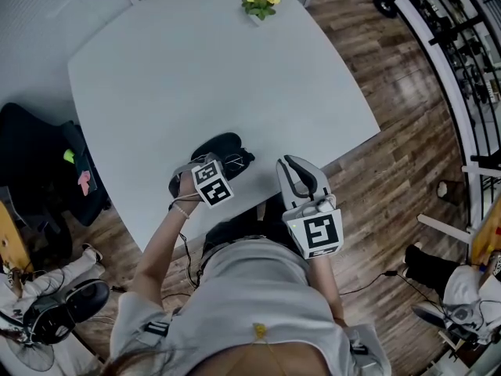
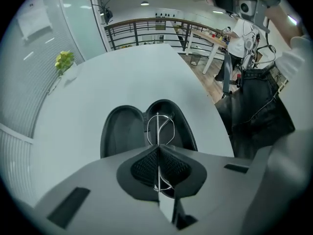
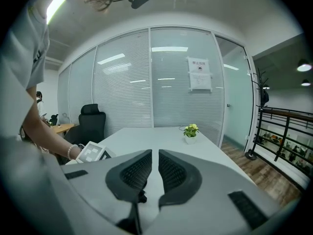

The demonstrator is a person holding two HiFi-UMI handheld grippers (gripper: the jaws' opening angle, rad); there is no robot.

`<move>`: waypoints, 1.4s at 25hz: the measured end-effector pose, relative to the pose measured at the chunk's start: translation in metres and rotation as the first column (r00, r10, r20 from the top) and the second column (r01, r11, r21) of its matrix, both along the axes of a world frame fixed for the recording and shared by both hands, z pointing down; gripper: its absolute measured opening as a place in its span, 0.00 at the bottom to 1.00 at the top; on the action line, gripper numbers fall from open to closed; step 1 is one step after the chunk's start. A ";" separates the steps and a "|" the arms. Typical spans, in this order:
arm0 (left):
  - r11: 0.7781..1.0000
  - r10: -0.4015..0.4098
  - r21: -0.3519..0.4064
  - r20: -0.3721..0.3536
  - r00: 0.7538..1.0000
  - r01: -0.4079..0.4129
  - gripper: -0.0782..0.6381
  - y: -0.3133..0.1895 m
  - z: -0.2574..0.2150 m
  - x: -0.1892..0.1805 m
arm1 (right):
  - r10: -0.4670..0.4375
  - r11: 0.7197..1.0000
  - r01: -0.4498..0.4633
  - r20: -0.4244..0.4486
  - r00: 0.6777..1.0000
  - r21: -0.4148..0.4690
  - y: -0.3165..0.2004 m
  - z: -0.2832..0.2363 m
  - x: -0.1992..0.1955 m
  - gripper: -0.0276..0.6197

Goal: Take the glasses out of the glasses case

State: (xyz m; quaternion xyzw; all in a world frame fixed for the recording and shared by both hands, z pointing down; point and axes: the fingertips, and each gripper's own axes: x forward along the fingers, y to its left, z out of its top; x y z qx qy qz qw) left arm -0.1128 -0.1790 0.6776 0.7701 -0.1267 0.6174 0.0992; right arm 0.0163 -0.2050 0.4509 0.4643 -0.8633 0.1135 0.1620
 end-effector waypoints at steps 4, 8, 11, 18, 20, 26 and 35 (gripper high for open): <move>1.000 0.004 0.008 0.008 1.000 -0.004 0.15 0.001 -0.005 0.002 | 0.000 1.000 0.000 -0.006 1.000 0.003 -0.001 0.000 0.005 0.11; 1.000 0.009 0.014 0.020 1.000 -0.009 0.15 0.001 -0.010 0.001 | 0.002 1.000 -0.002 -0.004 1.000 0.006 -0.002 0.000 0.005 0.11; 1.000 0.005 0.022 0.023 1.000 -0.005 0.15 -0.001 -0.012 -0.001 | 0.003 1.000 -0.003 0.004 1.000 0.014 -0.003 -0.001 0.004 0.11; 0.999 -0.008 0.051 0.021 1.000 0.007 0.15 -0.008 -0.028 -0.005 | -0.001 1.000 0.001 0.001 1.000 0.027 -0.004 -0.002 0.001 0.11; 0.998 -0.009 0.062 0.021 1.000 0.008 0.15 -0.009 -0.036 -0.005 | -0.003 1.000 0.003 -0.004 1.000 0.030 -0.004 -0.002 0.000 0.11; 0.996 -0.024 0.088 0.016 1.000 0.023 0.15 -0.011 -0.062 -0.006 | -0.020 0.999 0.020 -0.004 1.000 0.038 -0.004 -0.003 -0.007 0.11; 0.993 -0.064 0.100 -0.020 0.998 0.065 0.15 -0.014 -0.104 -0.008 | -0.055 0.997 0.055 -0.002 0.998 0.056 -0.006 -0.005 -0.021 0.10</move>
